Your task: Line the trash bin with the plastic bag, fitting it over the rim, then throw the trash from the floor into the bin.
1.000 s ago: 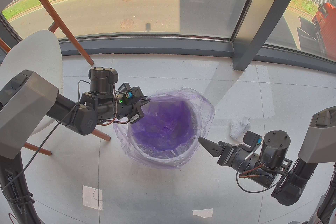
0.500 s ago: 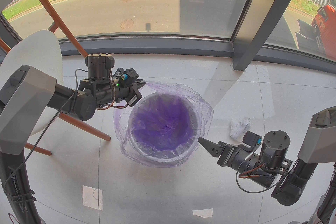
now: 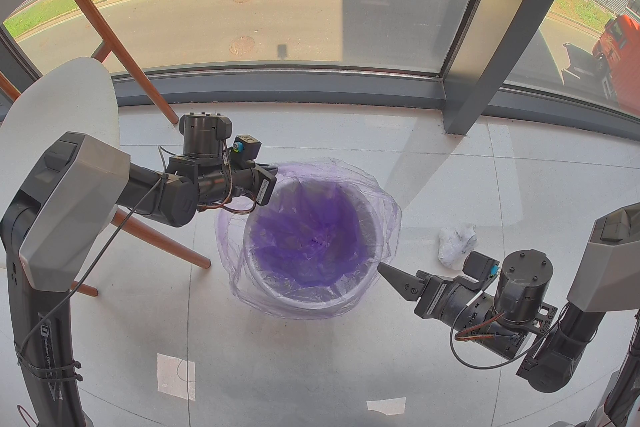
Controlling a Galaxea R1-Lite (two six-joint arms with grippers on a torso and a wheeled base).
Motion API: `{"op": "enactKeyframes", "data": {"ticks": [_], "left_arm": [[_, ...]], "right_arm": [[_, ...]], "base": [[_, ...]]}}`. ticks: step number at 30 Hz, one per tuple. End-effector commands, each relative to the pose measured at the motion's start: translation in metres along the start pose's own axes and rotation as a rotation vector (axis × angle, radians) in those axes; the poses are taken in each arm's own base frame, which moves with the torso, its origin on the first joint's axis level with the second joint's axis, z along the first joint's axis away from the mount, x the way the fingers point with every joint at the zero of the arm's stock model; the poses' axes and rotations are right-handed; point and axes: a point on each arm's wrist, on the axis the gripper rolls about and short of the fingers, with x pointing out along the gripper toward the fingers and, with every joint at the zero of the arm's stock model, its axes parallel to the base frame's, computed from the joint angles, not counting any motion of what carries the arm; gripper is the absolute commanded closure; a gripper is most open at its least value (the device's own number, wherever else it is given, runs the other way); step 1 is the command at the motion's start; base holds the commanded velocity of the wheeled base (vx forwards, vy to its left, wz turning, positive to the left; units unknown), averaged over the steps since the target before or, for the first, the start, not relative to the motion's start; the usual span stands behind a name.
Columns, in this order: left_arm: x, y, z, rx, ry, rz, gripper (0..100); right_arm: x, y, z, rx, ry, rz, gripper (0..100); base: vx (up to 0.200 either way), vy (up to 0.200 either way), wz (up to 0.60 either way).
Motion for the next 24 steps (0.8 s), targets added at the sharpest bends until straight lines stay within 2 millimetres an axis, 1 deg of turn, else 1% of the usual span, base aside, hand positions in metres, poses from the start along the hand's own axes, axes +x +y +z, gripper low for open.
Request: {"op": "enactKeyframes", "data": {"ticks": [1, 5, 6, 11, 14, 16, 24], "left_arm": [[0.007, 0.005, 0.005, -0.113, 0.038, -0.004, 100], [0.005, 0.014, 0.021, -0.257, 0.041, -0.001, 100], [0.007, 0.015, 0.025, -0.319, 0.039, -0.001, 100], [0.021, 0.021, 0.030, -0.491, 0.021, 0.001, 100], [0.024, 0.023, 0.029, -0.539, 0.023, -0.005, 100], [0.028, 0.027, 0.023, -0.587, 0.047, -0.024, 100], [0.038, 0.021, 0.005, -0.658, 0.112, -0.049, 100]], "right_arm": [[0.000, 0.000, 0.000, 0.000, -0.005, 0.003, 0], [0.000, 0.000, 0.001, 0.002, -0.008, -0.001, 0], [0.000, 0.000, 0.001, 0.002, -0.008, -0.001, 0], [0.000, 0.001, 0.001, 0.002, -0.010, 0.001, 0], [0.000, 0.000, 0.001, 0.002, -0.010, -0.001, 0], [-0.001, 0.000, 0.001, 0.004, -0.010, -0.001, 0], [-0.001, 0.000, 0.001, 0.010, -0.010, -0.001, 0]], "base": [[0.000, 0.000, 0.00], [0.000, 0.000, 0.00], [0.000, 0.000, 0.00], [0.000, 0.000, 0.00], [0.000, 0.000, 0.00], [0.000, 0.000, 0.00], [0.000, 0.000, 0.00]]}}
